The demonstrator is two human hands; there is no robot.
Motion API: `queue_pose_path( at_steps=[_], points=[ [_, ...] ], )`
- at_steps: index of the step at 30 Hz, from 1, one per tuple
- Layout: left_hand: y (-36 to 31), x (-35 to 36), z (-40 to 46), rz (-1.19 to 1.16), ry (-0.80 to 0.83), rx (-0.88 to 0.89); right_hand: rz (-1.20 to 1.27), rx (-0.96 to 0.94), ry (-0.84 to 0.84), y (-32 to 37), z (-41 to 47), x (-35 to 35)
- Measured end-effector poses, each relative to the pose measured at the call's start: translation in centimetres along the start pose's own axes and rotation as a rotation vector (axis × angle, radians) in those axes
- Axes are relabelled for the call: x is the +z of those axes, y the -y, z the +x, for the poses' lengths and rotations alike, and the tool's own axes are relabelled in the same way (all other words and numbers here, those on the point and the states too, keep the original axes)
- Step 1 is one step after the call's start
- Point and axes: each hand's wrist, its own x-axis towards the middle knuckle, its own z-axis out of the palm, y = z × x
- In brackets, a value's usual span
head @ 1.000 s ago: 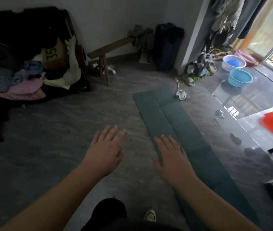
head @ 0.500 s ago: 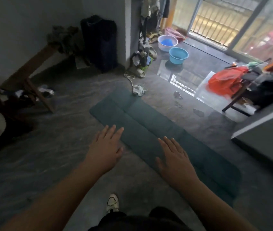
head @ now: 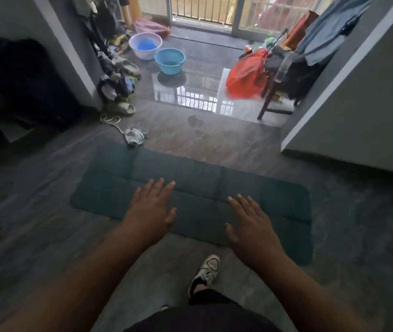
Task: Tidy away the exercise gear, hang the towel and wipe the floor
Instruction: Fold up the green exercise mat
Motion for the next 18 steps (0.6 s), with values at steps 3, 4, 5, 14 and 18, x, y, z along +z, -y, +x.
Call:
queue_pose_path(
  at_steps=[3, 4, 5, 14, 18],
  points=[
    [-0.7, 0.6, 3.2, 0.011, -0.014, 0.058, 0.013, 0.024, 0.003, -1.8, 2.6, 0.7],
    [-0.7, 1.1, 4.7, 0.033, -0.010, 0.076, 0.015, 0.033, 0.010, -2.6, 3.8, 1.4],
    [-0.5, 1.6, 6.0, 0.056, -0.001, 0.091, 0.016, 0.040, 0.019, -3.2, 5.0, 2.3],
    [3.6, 13.8, 18.3, 0.087, 0.160, 0.212, 0.103, 0.161, 0.106, -8.4, 16.7, 15.7],
    [7.1, 24.4, 24.7, 0.107, 0.242, 0.245, 0.066, 0.221, 0.177, -11.9, 21.1, 25.9]
  ],
)
